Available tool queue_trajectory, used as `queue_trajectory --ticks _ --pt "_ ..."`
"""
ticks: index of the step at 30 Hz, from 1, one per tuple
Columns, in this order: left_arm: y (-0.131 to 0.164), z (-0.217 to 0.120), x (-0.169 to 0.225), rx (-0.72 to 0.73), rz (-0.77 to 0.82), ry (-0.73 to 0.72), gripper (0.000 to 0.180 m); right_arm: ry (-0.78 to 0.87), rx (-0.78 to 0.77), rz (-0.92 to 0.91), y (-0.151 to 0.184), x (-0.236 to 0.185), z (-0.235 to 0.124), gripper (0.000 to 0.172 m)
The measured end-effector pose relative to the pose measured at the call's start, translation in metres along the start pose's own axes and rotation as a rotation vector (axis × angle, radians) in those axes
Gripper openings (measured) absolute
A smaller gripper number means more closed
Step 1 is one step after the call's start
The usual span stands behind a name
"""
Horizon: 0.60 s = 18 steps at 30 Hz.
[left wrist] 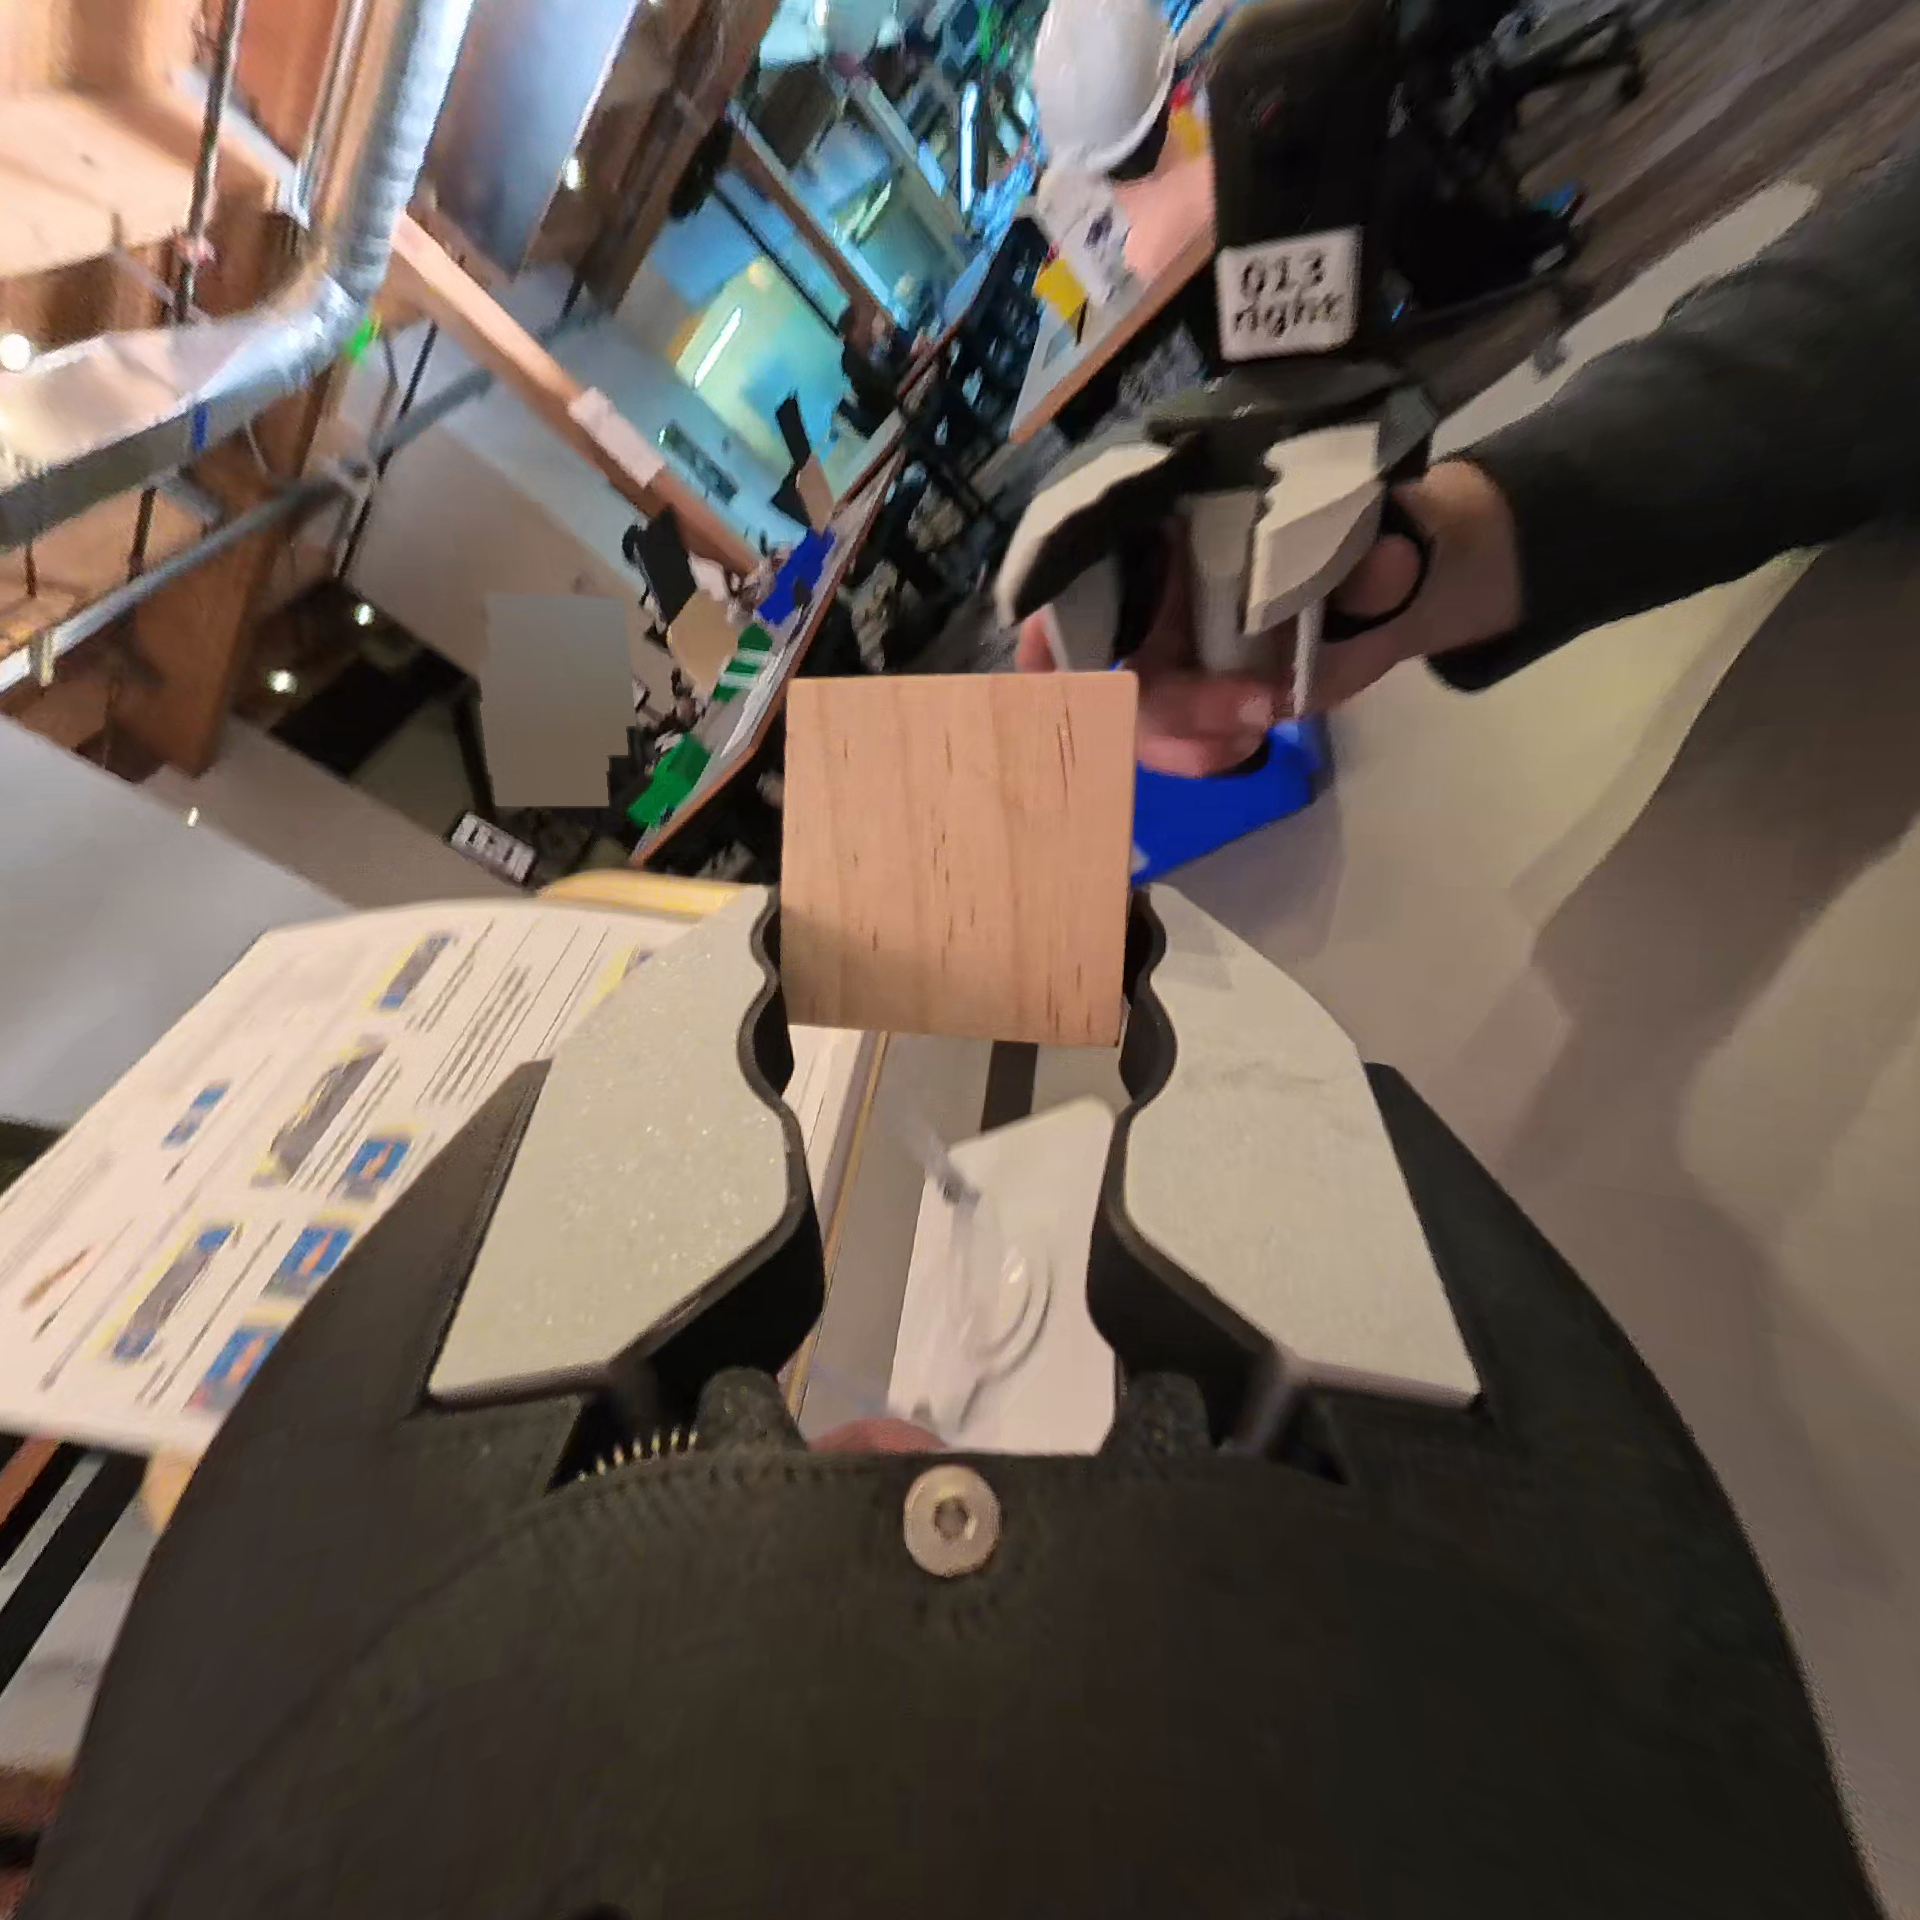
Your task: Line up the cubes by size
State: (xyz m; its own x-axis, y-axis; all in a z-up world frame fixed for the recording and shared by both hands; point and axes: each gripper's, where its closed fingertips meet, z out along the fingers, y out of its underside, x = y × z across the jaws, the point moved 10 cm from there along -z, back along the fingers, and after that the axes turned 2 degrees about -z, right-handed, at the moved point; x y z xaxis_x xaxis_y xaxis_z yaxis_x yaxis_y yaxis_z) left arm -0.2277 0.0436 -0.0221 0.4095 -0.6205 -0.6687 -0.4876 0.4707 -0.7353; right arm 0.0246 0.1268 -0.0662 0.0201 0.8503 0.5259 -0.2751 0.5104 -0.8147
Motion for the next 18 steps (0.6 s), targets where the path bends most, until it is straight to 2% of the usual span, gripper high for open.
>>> queue_trajectory --ticks 6,10,14,18 --pt "-0.028 0.037 0.02 0.228 -0.011 0.084 0.061 -0.048 0.065 -0.035 -0.023 -0.007 -0.002 0.069" --pt "-0.04 0.053 0.029 0.281 -0.009 0.13 0.061 -0.062 0.117 -0.029 -0.033 -0.013 -0.001 0.074" --pt "-0.043 0.061 0.035 0.302 -0.013 0.157 0.061 -0.068 0.14 -0.042 -0.04 -0.015 -0.002 0.074" --pt "-0.045 0.067 0.039 0.335 -0.036 0.182 0.061 -0.08 0.155 -0.065 -0.043 -0.019 -0.002 0.062"
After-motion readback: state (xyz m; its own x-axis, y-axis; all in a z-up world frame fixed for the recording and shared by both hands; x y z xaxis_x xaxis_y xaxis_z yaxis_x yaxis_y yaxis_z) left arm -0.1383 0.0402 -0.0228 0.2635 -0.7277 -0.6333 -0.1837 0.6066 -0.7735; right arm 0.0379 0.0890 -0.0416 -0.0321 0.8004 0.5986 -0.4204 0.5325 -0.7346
